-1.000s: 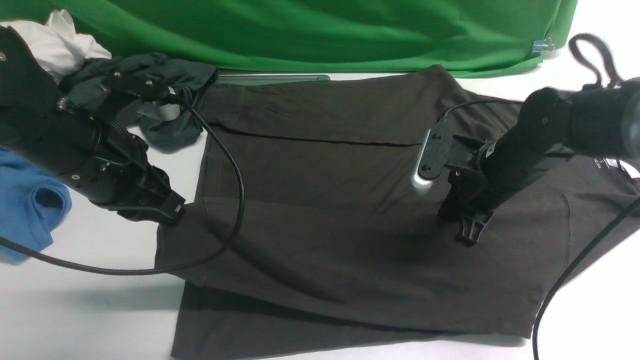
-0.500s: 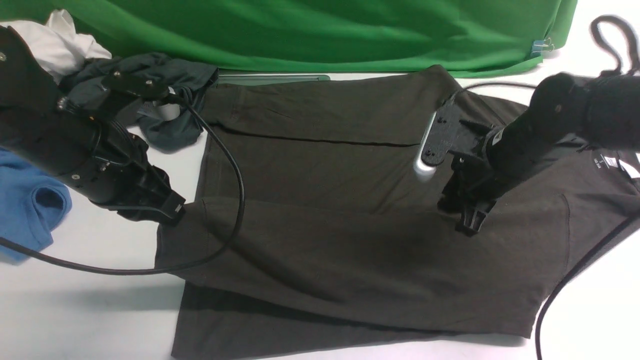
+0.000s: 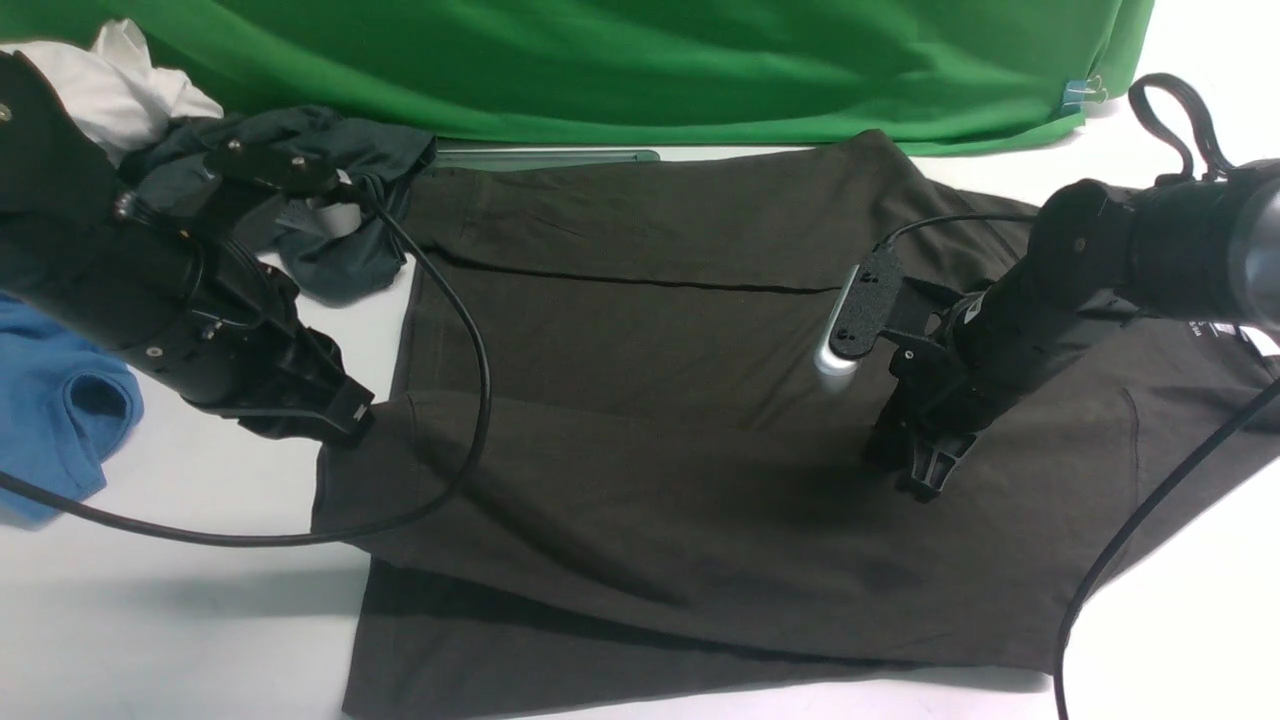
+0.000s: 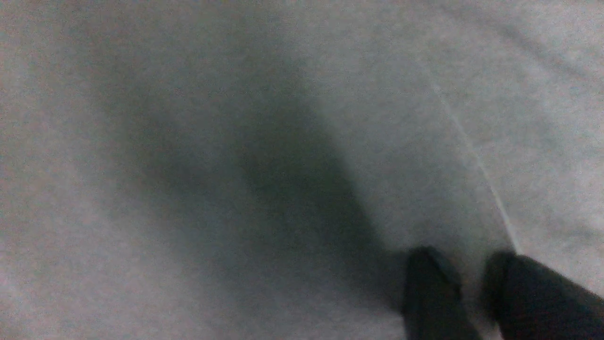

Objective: Fold a long-sleeved shirt on a white desktop.
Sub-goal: 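Fold the left side of the black T-shirt inward over its body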

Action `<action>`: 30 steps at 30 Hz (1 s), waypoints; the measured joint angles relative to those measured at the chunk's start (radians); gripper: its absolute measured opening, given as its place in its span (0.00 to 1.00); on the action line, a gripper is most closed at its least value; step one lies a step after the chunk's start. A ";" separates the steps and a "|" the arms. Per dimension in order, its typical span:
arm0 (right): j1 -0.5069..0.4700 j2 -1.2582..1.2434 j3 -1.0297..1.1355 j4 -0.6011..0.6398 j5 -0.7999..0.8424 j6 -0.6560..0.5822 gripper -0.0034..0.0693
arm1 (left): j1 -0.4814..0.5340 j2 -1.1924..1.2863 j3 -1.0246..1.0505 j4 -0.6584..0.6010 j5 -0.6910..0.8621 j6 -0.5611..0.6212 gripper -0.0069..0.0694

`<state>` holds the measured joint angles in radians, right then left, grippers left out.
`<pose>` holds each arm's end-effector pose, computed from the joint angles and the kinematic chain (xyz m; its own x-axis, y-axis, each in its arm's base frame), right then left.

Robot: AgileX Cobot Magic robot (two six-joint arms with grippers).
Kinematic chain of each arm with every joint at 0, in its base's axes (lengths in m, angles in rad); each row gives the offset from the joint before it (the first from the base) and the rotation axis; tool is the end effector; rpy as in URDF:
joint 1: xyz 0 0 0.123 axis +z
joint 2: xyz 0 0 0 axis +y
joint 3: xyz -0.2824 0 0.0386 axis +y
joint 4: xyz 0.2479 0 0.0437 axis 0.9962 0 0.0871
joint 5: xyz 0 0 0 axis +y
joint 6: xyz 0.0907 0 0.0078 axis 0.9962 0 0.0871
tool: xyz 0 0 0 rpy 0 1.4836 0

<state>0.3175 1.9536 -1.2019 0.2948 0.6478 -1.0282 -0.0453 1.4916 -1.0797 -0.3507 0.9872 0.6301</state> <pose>0.3530 0.1328 0.1470 -0.3911 -0.8651 -0.3139 -0.8976 0.4340 -0.0776 0.2840 -0.0390 0.2647 -0.8180 0.4379 -0.3730 0.5137 0.8479 -0.1310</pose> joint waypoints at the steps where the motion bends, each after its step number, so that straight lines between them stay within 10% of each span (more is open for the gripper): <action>1: 0.000 0.001 -0.001 0.002 0.003 0.000 0.28 | 0.000 0.000 0.000 -0.002 0.000 0.000 0.14; 9: 0.000 -0.021 0.003 0.000 0.023 0.000 0.08 | 0.000 0.000 0.000 -0.006 0.000 0.000 0.14; 22: 0.000 -0.147 0.004 -0.012 -0.010 0.003 0.08 | 0.000 0.000 0.000 -0.006 0.000 -0.001 0.14; 24: 0.000 -0.140 0.004 -0.012 -0.012 0.003 0.12 | 0.000 0.000 0.000 -0.006 0.000 -0.001 0.14; 30: 0.000 -0.055 0.004 -0.013 -0.049 0.000 0.69 | 0.000 0.000 0.000 -0.006 -0.004 0.000 0.14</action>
<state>0.3175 1.8988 -1.1977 0.2816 0.5984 -1.0279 -0.0453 1.4916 -1.0797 -0.3571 0.9831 0.6301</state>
